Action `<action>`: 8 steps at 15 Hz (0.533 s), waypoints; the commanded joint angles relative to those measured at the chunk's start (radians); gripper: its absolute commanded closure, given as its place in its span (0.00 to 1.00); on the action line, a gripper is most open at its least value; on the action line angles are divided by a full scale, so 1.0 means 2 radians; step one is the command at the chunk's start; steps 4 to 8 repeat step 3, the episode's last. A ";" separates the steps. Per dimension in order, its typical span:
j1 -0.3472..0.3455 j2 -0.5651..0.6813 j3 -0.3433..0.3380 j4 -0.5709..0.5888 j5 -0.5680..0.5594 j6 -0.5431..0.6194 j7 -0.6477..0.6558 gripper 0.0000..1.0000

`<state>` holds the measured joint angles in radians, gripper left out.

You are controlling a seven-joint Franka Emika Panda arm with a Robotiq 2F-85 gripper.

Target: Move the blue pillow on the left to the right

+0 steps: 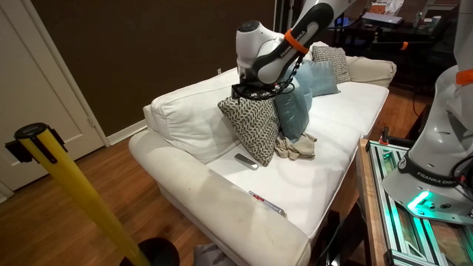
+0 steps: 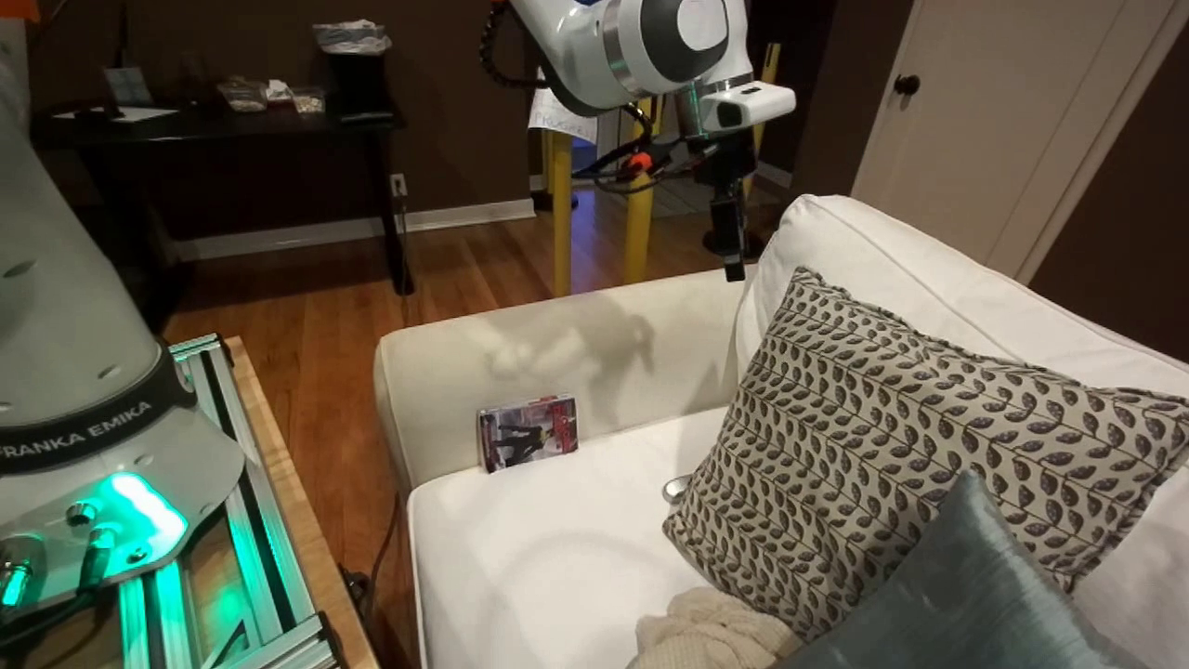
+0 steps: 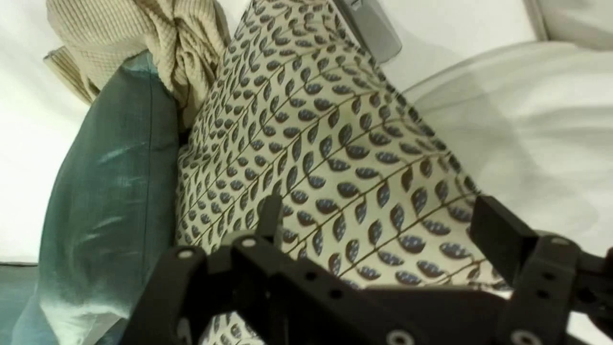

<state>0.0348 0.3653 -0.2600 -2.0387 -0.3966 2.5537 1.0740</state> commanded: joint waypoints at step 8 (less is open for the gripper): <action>0.006 0.001 0.005 -0.007 0.003 0.000 -0.007 0.00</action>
